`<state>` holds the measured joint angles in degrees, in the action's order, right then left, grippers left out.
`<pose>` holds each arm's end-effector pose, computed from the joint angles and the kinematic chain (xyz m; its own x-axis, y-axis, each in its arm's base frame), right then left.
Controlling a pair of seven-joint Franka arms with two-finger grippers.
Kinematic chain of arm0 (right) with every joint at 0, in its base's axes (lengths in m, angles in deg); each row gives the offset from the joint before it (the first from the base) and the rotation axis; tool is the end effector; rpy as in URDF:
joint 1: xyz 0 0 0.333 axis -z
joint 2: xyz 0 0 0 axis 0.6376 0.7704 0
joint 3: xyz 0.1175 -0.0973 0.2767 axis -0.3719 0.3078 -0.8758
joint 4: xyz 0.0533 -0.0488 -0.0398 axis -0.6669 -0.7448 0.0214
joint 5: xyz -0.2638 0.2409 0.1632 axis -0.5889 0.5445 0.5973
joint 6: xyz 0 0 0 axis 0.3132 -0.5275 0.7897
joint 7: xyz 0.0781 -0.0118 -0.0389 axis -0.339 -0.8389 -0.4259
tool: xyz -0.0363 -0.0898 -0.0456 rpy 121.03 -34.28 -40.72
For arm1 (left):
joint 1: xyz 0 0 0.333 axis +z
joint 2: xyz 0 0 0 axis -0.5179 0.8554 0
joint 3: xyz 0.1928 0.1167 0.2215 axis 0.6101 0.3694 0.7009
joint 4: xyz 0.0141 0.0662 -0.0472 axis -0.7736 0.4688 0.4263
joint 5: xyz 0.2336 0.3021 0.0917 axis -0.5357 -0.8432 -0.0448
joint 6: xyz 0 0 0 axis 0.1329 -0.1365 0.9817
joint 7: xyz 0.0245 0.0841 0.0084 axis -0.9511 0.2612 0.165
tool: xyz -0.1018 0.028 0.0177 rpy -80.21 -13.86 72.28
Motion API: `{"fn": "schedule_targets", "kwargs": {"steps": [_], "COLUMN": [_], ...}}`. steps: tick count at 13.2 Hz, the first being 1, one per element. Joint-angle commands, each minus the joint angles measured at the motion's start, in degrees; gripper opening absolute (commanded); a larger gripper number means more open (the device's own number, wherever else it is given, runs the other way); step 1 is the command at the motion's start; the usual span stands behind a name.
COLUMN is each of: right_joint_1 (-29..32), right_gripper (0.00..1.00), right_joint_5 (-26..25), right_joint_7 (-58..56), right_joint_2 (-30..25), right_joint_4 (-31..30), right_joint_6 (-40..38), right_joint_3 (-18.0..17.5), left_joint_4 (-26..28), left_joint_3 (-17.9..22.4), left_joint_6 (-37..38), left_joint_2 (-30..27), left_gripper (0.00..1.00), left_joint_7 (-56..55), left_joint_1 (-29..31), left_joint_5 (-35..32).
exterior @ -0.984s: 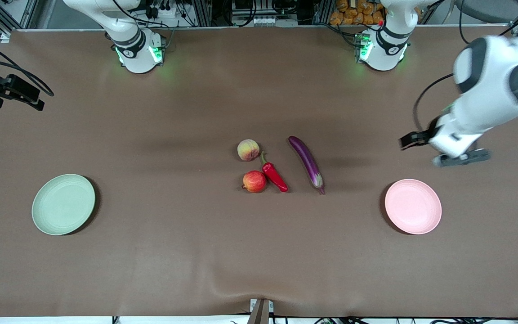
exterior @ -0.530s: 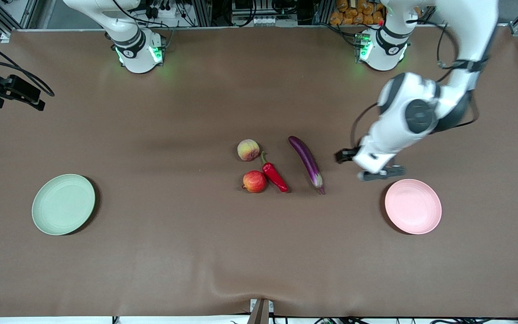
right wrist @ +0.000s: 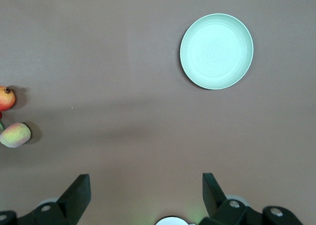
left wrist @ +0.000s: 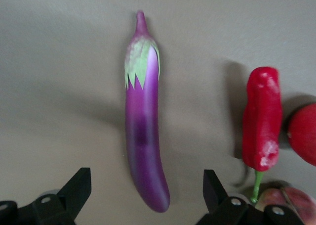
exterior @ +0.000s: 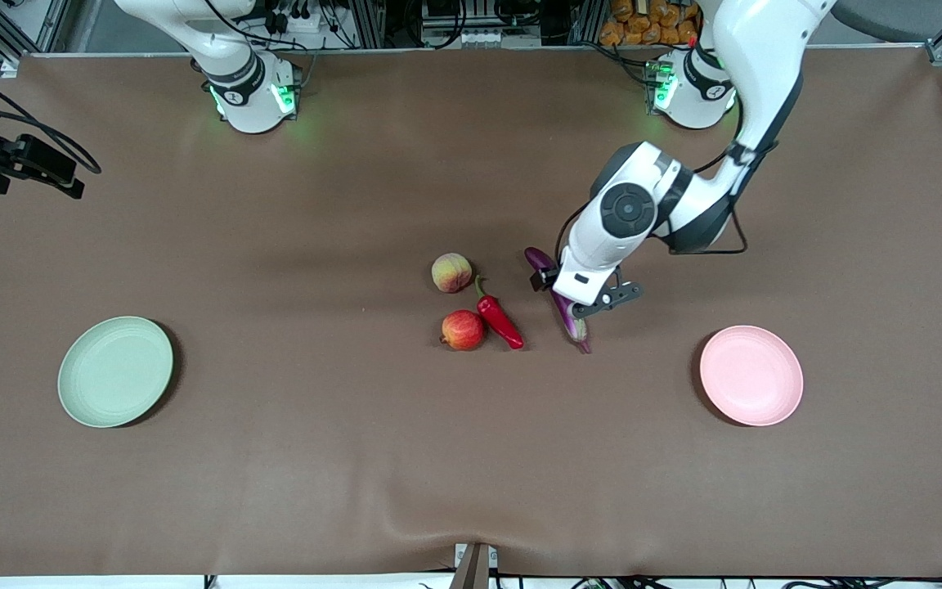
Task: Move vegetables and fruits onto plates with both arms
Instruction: 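Lower the left gripper and grasp the purple eggplant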
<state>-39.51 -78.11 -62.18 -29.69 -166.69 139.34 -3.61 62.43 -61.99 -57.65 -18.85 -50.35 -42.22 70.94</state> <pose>0.5316 0.0097 0.6618 0.9949 -0.0788 -0.0631 -0.0788 -0.9969 0.0011 0.5060 -0.3544 0.2634 0.9211 0.3619 -0.1437 0.3692 -0.9290 0.0264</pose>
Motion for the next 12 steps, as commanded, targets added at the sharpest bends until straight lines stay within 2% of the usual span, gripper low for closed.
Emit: {"fn": "schedule_targets", "kwargs": {"steps": [1,5,6,7,9,11,12], "right_joint_1": [0.7,0.7,0.7,0.6,0.5,0.5,0.3], "right_gripper": [1.0,1.0,1.0,1.0,1.0,1.0,1.0], "right_joint_5": [-0.1,0.0,0.0,0.0,0.0,0.0,0.1], "right_joint_7": [-0.6,-0.5,-0.5,-0.5,-0.4,-0.5,-0.4], "right_joint_2": [-1.3,-1.3,-1.3,-1.3,-1.3,-1.3,-1.3], "right_joint_4": [-1.1,-1.1,-1.1,-1.1,-1.1,-1.1,-1.1], "right_joint_6": [0.2,-0.1,0.1,0.1,-0.2,0.0,0.1], "right_joint_3": [-0.3,-0.3,-0.3,-0.3,-0.3,-0.3,-0.3], "left_joint_4": [-1.0,-1.0,-1.2,-1.4,-1.3,-1.2,-1.1], "left_joint_3": [0.4,0.5,0.6,0.6,0.8,0.9,0.9], "left_joint_6": [-2.5,-4.8,-4.9,-5.8,-8.4,-8.5,-7.9], "left_joint_2": [3.6,6.8,7.4,8.2,9.7,9.8,9.4], "left_gripper": [1.0,0.98,0.92,0.8,0.46,0.01,0.0], "left_joint_7": [-5.2,-10.0,-10.0,-10.0,-10.1,-9.9,-9.2], "left_joint_1": [-0.6,-0.2,-0.3,-0.3,-0.2,-0.1,0.2], "left_joint_5": [-5.4,-10.0,-10.0,-10.0,-10.0,-10.1,-10.1]}}
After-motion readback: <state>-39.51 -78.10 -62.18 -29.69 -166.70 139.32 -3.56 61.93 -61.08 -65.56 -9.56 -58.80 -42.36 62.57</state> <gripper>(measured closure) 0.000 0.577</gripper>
